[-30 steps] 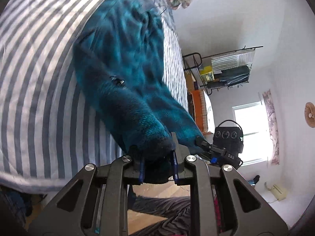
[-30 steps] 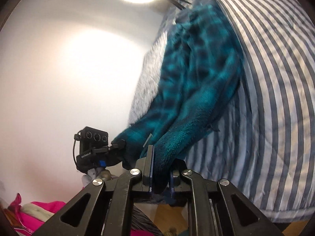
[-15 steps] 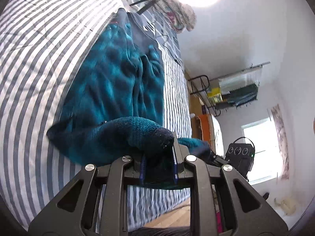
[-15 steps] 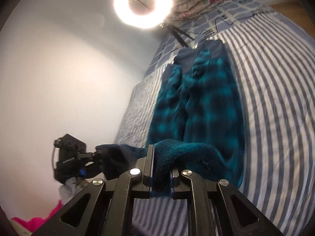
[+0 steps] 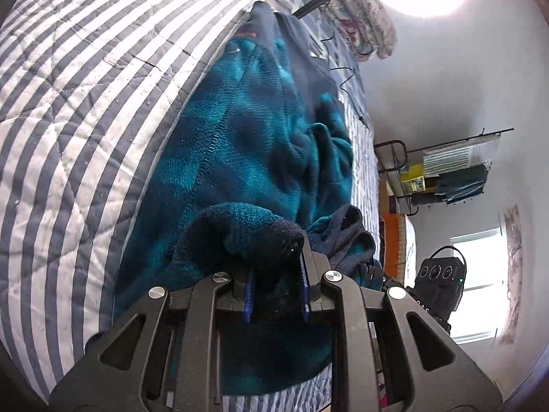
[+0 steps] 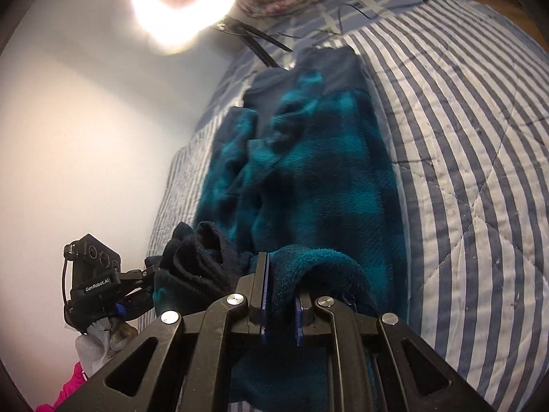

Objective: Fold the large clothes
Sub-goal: 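Lift the hem with both tools and fold it toward the collar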

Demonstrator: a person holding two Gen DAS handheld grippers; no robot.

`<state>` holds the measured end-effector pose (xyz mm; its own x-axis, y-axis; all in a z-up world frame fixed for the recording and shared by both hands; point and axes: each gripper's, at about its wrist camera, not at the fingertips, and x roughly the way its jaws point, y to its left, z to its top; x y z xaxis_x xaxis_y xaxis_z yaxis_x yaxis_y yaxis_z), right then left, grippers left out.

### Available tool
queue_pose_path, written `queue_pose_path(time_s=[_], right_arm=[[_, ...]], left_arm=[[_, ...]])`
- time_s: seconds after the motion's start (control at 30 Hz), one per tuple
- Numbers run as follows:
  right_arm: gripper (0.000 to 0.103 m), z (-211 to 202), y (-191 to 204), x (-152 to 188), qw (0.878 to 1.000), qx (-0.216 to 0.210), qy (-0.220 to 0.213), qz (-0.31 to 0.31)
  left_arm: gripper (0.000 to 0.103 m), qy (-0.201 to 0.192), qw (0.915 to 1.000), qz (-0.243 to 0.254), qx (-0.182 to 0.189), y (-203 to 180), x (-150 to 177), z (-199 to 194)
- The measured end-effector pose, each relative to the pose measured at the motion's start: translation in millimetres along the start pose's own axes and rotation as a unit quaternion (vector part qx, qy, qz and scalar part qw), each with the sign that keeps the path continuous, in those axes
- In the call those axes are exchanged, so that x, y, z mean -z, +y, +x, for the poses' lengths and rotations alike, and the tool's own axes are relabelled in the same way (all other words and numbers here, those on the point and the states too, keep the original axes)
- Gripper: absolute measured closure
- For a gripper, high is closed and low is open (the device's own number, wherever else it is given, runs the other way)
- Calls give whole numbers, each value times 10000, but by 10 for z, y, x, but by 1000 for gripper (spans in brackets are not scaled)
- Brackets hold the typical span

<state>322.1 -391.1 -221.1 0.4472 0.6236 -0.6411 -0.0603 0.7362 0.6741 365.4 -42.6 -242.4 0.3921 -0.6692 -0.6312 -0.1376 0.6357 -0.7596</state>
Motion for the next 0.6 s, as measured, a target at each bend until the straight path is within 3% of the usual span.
queue_pose_path(time_s=[0.17,0.27,0.33,0.43,0.6], right_arm=[[90,20,-141,-54,9991,-258,155,308],[85,-123,-154,-66,9978,-482,97,442],[83,-258,-94,-47,9977,-589,53,334],[82,-387,-23,-40,9978,-622,25,205],[81,-474,-18,-42,9980,-591,21,230]], left_arm=[[83,112,9999,-82,39,24,-57,63],[73,251,9993,-214,185,24,-116,51],[58,297,9989,-231,290,-6,-133,10],[45,142,9991,-155,376,-79,-153,-86],[44,2,9990,-59,435,-161,-198,-265]])
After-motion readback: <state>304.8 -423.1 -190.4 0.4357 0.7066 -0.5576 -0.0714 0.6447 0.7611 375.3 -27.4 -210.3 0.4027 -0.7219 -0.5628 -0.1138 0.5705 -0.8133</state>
